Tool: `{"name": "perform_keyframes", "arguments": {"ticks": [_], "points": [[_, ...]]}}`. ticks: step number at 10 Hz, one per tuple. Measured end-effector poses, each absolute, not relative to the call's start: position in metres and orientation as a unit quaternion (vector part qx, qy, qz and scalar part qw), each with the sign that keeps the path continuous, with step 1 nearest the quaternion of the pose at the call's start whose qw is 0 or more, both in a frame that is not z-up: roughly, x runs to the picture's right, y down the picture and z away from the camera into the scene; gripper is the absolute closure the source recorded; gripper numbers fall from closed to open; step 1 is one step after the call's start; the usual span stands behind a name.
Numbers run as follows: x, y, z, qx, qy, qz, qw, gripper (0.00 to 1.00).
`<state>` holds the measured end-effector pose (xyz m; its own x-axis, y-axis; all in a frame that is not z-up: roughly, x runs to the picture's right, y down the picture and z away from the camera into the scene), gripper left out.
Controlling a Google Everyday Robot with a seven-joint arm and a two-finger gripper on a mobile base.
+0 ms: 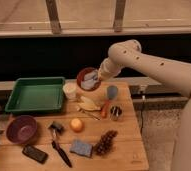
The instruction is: Stack bowls into tray
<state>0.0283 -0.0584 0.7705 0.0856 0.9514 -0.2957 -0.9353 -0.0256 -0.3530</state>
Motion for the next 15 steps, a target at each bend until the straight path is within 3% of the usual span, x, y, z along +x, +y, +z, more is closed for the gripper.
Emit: {"name": "perform_keyframes", "arguments": {"ticks": [8, 15], "points": [[-0.118, -0.032, 0.748, -0.362, -0.079, 0.538, 0.757, 1.0], [-0.113, -0.032, 0.75, -0.361, -0.075, 0.54, 0.757, 1.0]]}}
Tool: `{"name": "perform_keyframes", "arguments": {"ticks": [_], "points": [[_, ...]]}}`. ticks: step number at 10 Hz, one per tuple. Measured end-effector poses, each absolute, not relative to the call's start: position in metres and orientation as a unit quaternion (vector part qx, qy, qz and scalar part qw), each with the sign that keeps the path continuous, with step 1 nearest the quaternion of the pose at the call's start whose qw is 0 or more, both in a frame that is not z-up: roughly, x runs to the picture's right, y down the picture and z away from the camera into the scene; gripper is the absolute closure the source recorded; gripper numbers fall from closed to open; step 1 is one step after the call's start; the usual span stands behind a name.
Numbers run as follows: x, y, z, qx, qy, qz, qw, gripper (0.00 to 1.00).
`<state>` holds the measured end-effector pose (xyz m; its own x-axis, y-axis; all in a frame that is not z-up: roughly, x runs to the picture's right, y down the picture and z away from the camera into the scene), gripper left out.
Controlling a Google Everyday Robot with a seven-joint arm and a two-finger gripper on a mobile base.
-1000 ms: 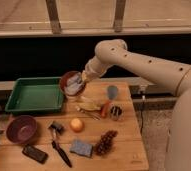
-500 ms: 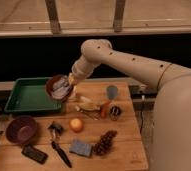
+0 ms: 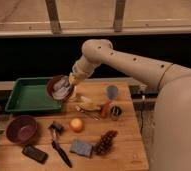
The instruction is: Stack bowls into tray
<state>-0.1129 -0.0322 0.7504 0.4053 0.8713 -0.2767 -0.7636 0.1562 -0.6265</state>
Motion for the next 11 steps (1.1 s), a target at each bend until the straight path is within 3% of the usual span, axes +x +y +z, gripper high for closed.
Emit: {"name": "perform_keyframes", "arguments": {"ticks": [3, 8, 11], "points": [[-0.141, -0.017, 0.751, -0.384, -0.066, 0.5, 0.773, 1.0], [-0.248, 0.052, 0.735, -0.455, -0.058, 0.413, 0.787, 1.0], [-0.285, 0.082, 0.751, -0.493, -0.058, 0.375, 0.783, 1.0]]}}
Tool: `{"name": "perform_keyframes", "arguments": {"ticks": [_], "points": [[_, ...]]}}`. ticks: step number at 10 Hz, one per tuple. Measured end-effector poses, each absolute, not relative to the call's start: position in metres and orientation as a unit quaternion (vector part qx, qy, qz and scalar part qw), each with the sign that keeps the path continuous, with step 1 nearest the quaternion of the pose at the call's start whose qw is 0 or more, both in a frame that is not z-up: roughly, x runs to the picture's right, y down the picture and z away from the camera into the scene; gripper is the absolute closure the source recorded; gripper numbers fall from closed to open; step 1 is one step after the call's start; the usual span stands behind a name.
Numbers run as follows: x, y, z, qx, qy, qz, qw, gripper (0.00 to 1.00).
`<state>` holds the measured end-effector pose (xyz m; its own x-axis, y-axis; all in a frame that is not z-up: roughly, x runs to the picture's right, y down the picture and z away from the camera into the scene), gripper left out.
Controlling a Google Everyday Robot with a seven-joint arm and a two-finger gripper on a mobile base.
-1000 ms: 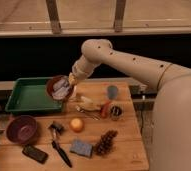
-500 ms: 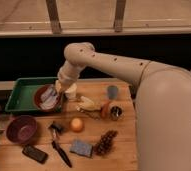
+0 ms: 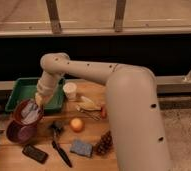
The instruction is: Stack bowls into tray
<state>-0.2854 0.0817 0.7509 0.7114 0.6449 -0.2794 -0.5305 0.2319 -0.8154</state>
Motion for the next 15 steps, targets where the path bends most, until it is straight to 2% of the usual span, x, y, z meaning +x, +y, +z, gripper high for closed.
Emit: {"name": "perform_keyframes", "arguments": {"ticks": [3, 6, 8, 11, 13, 15], "points": [[-0.3, 0.107, 0.767, -0.532, -0.051, 0.355, 0.767, 1.0], [-0.319, 0.13, 0.764, -0.553, -0.042, 0.326, 0.765, 1.0], [-0.333, 0.142, 0.762, -0.564, -0.037, 0.307, 0.766, 0.86], [-0.347, 0.141, 0.762, -0.563, -0.047, 0.296, 0.77, 0.56], [-0.357, 0.14, 0.761, -0.558, -0.056, 0.288, 0.776, 0.4], [-0.362, 0.139, 0.763, -0.549, -0.06, 0.282, 0.785, 0.38]]}}
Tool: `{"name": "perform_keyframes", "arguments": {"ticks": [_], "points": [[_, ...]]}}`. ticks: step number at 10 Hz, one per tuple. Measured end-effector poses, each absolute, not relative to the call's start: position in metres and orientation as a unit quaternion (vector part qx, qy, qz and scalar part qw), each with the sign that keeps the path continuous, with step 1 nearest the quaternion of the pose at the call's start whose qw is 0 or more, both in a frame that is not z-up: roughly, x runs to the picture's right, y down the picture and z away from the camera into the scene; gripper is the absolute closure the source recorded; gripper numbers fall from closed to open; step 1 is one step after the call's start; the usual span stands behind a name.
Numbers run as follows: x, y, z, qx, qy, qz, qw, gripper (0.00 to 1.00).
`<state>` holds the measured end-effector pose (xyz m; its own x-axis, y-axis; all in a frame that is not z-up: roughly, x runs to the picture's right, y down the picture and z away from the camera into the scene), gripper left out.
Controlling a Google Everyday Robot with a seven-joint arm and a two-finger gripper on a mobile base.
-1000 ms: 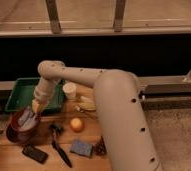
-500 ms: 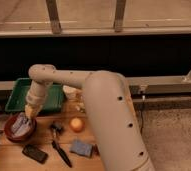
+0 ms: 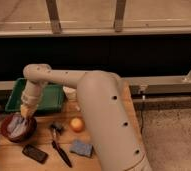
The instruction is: Stack bowls into tray
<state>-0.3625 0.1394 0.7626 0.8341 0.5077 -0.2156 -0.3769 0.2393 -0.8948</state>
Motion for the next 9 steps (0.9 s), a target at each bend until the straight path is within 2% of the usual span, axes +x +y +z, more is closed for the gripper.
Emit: {"name": "perform_keyframes", "arguments": {"ticks": [5, 9], "points": [[-0.361, 0.135, 0.767, -0.524, -0.059, 0.285, 0.801, 0.38], [-0.346, 0.114, 0.764, -0.487, -0.067, 0.307, 0.815, 0.38]]}}
